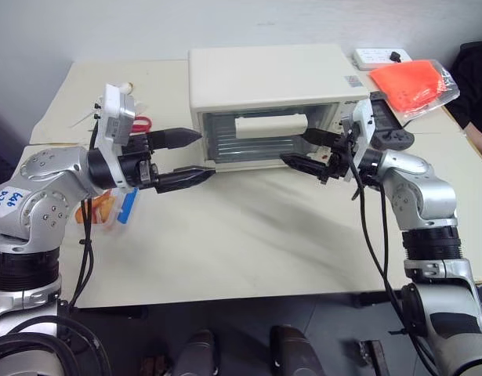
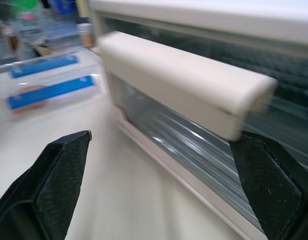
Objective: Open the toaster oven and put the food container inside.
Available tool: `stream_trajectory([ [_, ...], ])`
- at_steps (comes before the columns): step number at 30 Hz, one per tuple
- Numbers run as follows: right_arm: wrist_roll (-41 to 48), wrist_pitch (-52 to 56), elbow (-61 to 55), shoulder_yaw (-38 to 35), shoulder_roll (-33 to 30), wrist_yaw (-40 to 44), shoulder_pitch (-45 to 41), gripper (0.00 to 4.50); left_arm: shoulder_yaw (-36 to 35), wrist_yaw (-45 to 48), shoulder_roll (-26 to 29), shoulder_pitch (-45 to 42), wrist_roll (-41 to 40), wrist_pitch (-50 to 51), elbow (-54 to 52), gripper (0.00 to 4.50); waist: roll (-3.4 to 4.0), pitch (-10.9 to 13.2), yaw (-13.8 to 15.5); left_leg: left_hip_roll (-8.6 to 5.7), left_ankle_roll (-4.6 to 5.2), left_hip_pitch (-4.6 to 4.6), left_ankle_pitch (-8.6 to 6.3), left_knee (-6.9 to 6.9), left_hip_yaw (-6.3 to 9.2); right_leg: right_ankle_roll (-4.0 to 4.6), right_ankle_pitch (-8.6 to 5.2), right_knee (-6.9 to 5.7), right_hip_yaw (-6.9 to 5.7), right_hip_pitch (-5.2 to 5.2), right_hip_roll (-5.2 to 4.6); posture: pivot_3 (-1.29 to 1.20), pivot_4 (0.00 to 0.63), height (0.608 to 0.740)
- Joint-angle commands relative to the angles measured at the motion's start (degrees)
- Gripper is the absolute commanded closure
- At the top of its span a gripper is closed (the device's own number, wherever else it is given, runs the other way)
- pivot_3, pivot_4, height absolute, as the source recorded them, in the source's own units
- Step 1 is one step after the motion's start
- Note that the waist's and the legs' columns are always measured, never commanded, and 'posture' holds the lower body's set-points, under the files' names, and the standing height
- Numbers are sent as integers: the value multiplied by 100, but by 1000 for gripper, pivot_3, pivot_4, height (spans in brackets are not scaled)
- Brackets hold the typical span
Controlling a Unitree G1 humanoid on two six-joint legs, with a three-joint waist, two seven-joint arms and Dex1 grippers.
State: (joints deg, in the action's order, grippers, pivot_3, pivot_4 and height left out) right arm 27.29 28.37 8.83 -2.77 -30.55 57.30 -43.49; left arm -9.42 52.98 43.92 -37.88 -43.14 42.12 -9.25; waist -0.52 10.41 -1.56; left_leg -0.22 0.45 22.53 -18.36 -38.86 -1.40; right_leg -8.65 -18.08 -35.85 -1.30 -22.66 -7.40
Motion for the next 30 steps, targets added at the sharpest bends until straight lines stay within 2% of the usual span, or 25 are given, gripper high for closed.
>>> stream_trajectory([
  [1, 262, 140, -658, -56, -32, 101, 301, 19, -76, -189, -140, -433, 176, -277, 198, 0, 0, 0, 5, -2, 0, 1, 0, 0, -1, 0, 0, 0, 1, 0, -2, 0, 150, 740],
  [6, 387, 286, -1017, -157, -38, -38, 628, 19, 41, -111, -348, -878, 275, -402, 507, 0, 0, 0, 12, -4, 1, 7, -1, -10, -1, -2, 1, -1, 1, 0, -4, 0, 150, 740],
  [7, 399, 307, -1093, -159, -41, -63, 698, 2, 76, -103, -408, -972, 326, -464, 610, 182, 0, 0, 12, -4, 1, 5, -1, -7, -1, -2, 1, -1, 1, 0, -4, 0, 150, 740],
  [12, 449, 363, -1335, -169, -14, -222, 954, 0, 374, 12, -633, -1429, 901, -1092, 1230, 1519, -1, 0, 9, -10, 1, 6, 0, -5, -3, -2, 1, -1, -1, -3, 1, 0, 150, 740],
  [16, 465, 384, -1441, -172, -11, -322, 1075, 0, 694, -8, -781, -1751, 1705, -2060, 1868, 2797, -1, 0, 15, -16, 1, 6, 0, -8, -5, -2, 1, 0, -3, -2, 2, 0, 150, 740],
  [19, 483, 381, -1482, -207, -12, -408, 1147, 0, 1241, 366, -702, -1721, 2574, -3224, 2262, 3811, -1, 0, 11, -21, 1, 5, 0, -7, -8, -2, 1, 0, -2, -3, 2, 0, 150, 740],
  [21, 512, 388, -1520, -231, -13, -461, 1174, 0, 1400, 363, -754, -1746, 2893, -3583, 2541, 4416, -1, 0, 16, -22, 1, 6, 0, -7, -10, -2, 1, 0, -3, -3, 4, 0, 150, 740],
  [24, 561, 408, -1591, -265, -30, -526, 1220, 0, 1569, 462, -826, -1744, 3183, -3987, 2799, 4489, -1, 0, 18, -22, 1, 8, 0, -9, -11, -2, 1, 0, -4, -3, 4, 0, 150, 740],
  [30, 622, 512, -1814, -444, -218, -686, 1421, 0, 1572, 507, -1105, -1708, 3252, -4073, 3031, 4489, -1, 1, 26, -19, 3, 15, -1, -15, -7, -4, 2, 0, -6, -5, 1, 0, 150, 740],
])
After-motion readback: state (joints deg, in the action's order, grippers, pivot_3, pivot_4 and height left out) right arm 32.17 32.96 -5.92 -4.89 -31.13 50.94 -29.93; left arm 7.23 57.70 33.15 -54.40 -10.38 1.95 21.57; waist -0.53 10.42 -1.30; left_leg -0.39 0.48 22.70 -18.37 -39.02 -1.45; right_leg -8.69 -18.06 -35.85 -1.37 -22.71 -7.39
